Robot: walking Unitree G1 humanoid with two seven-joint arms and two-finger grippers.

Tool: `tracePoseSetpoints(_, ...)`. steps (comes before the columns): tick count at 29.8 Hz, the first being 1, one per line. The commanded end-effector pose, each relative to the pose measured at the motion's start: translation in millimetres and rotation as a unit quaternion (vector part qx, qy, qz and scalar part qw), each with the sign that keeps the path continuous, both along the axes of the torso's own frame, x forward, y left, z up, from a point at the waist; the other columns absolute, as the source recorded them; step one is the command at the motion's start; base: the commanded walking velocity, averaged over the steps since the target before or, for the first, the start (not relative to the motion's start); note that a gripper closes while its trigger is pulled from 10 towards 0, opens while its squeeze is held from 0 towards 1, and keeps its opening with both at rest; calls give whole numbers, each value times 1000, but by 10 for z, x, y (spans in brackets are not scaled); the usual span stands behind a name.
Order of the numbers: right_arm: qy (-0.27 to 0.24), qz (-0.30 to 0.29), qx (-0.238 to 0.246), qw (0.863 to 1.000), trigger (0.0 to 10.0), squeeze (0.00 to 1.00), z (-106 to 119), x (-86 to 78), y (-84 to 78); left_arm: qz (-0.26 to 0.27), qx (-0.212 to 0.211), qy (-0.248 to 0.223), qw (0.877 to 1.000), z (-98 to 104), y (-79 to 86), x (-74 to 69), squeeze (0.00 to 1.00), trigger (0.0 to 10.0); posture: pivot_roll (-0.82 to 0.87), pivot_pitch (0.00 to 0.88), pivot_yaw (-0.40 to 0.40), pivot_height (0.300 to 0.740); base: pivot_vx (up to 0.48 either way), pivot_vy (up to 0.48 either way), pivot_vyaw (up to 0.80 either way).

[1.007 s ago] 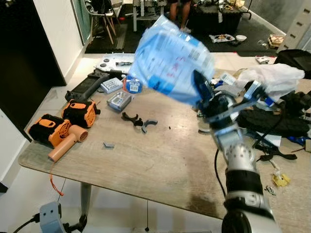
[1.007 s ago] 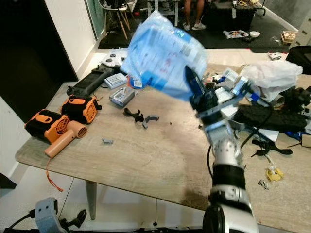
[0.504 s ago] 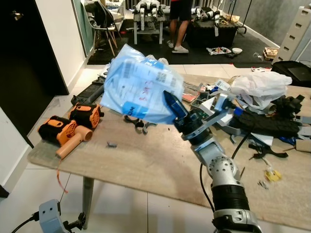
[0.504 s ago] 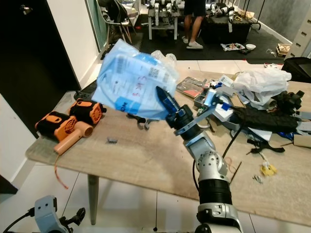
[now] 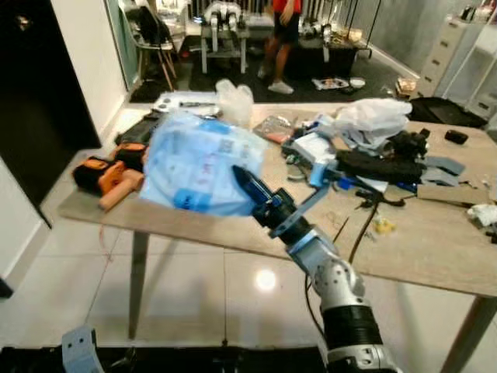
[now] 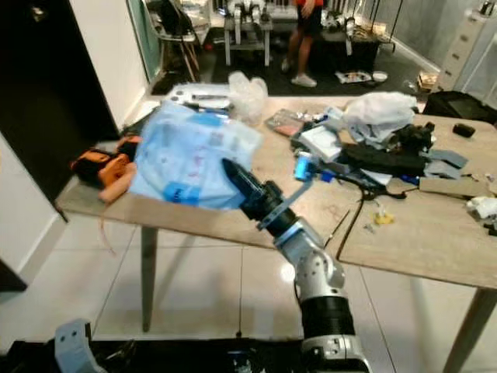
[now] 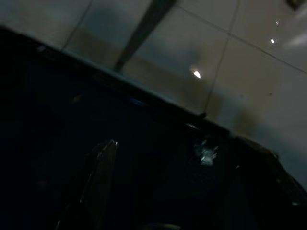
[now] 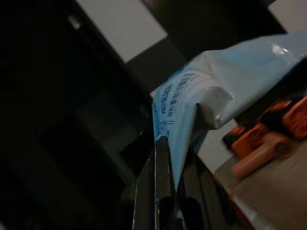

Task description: Picking trash to rubbish bin

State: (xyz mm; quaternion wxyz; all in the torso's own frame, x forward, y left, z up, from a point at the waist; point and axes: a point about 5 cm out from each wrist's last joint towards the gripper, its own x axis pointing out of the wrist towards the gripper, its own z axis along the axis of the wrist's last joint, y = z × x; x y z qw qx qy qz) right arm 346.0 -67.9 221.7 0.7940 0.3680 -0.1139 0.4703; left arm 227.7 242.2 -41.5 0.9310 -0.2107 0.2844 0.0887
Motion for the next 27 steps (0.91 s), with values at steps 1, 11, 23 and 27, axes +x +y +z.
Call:
tracePoseSetpoints(1,7,-15,-24,1000,10000,0,-57,14,-10,-7,7,23,1000,-74,-25,-92,0,10000,-24,85,20,740,0,0,-781)
tracePoseSetpoints(11,58,-68,-59,994,10000,0,-230,116,-61,-27,19,53,998,-174,-90,-224,0,10000,-27,98,20,740,0,0,-781)
tracePoseSetpoints(23,97,-114,-116,982,10000,0,-532,120,-137,-37,28,140,989,-421,-126,-674,0,10000,-38,121,21,740,0,0,-781)
tracePoseSetpoints(27,92,-118,-145,978,10000,0,-608,99,-134,-45,29,168,984,-494,-158,-830,0,10000,-40,126,22,740,0,0,-781)
